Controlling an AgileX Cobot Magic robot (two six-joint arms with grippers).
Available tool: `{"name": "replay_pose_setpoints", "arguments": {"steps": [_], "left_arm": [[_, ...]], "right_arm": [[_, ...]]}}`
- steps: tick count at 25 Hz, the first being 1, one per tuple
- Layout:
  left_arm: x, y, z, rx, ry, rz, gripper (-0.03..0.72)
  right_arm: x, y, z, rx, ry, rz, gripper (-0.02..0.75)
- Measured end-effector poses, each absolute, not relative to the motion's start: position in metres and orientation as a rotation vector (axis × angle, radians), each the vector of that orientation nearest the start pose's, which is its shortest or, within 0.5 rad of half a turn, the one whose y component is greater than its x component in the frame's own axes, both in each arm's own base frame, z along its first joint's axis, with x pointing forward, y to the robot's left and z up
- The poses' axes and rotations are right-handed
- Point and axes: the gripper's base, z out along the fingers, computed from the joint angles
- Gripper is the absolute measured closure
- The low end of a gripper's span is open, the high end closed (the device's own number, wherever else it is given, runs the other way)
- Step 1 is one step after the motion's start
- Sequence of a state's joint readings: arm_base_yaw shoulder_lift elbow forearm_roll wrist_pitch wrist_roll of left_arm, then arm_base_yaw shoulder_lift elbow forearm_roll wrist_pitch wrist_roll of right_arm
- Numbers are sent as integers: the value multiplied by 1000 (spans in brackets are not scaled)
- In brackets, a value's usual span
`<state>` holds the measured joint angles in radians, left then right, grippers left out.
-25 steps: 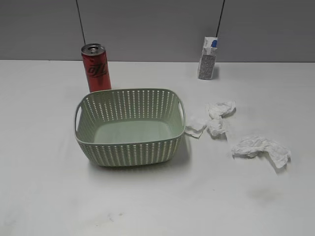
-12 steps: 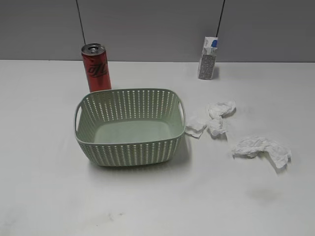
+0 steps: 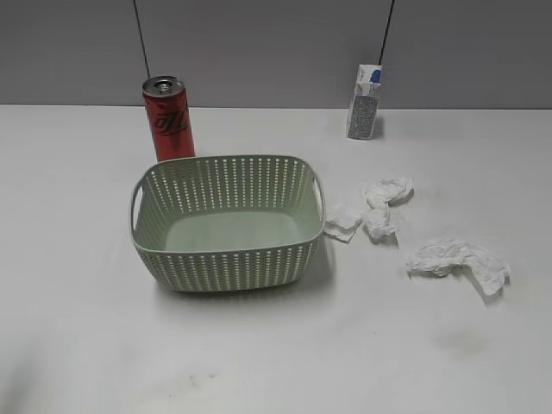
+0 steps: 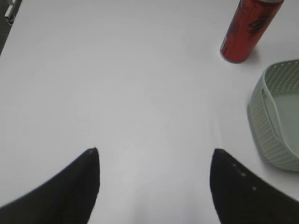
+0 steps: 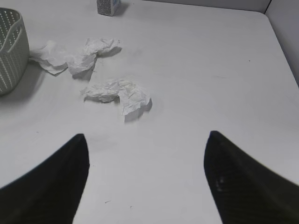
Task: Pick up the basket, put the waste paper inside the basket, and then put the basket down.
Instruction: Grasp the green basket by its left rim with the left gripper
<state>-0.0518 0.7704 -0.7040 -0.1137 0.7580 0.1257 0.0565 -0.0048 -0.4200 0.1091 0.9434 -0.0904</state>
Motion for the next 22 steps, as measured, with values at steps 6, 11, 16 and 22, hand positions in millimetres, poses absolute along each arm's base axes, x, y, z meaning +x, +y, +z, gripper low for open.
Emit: {"name": "replay_pose_setpoints", "arguments": {"steps": [6,11,16,22], "left_arm": [[206,-23,310,153,2427,-182,133],[254,-35,300,92,2517,-339,133],[290,-64,293,236,2626,-379,133],[311,-124,260,410,2772,-262,133]], "right_arm": [[7,8,265,-139,1994,108,181],[7,8,265,-139,1994,108,222],[7,8,265,-139,1994,108,232],[7,7,264,-115,1997,101,233]]}}
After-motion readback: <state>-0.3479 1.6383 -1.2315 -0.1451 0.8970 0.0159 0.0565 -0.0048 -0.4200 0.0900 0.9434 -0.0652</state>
